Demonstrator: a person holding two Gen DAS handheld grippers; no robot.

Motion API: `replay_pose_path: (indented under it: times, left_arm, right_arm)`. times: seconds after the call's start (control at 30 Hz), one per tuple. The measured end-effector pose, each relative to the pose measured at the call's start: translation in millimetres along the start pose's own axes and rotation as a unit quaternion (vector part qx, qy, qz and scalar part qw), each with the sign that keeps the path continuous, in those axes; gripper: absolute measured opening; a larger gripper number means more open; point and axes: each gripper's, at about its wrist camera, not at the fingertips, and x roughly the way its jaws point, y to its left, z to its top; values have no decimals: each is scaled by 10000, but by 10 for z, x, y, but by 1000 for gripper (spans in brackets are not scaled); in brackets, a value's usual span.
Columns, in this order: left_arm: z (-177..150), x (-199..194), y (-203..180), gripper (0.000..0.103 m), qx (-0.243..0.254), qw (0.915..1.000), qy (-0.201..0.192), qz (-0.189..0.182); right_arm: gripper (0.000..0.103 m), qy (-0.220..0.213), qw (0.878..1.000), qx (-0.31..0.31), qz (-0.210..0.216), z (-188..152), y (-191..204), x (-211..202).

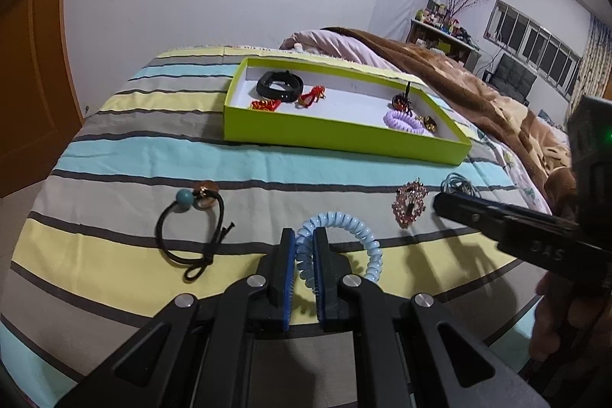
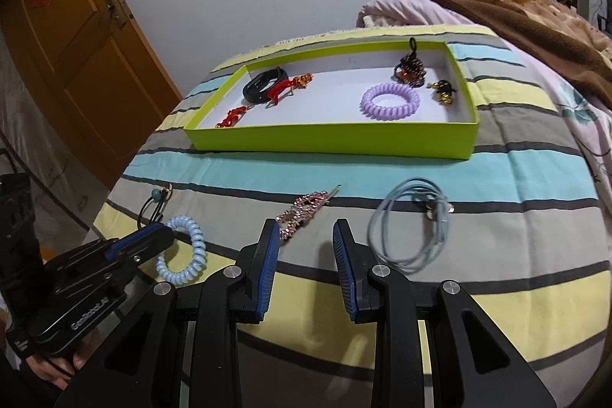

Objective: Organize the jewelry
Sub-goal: 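Grasp the light blue coil hair tie with the left tool while the right tool grasps the pink rhinestone clip, then lift and carry the blue coil and pink clip over the lime-green box with both tools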

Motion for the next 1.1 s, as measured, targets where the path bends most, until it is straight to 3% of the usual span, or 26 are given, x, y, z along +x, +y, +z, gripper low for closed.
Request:
replay_pose_path:
  times: [0.3,0.37,0.4,0.53,0.83,1.1]
  left_arm:
    - [25,-50,109,9,-92,9997,-130,-159]
    - [30,-62,132,9,-104,9997,-154,-174]
    - [32,-65,147,9,-110,9996,-164,-180]
    - [37,-101,165,9,-119,9995,-214,-186]
    - [81,-232,129,9,-108,9992,-327,-196]
    - [170,-404,21,9,-26,9985,-511,-212]
  right_arm:
    - [30,253,9995,158,-64,102,38,247]
    - [26,242,9995,140,-176,131,53,268]
    - [18,240,9993,120,-243,140,59,277]
    - [14,197,9992,-37,-349,148,114,275]
    - [6,-13,9993,-267,-247,108,218,73]
    - [6,-393,9985,-302,-210,91,231,-306]
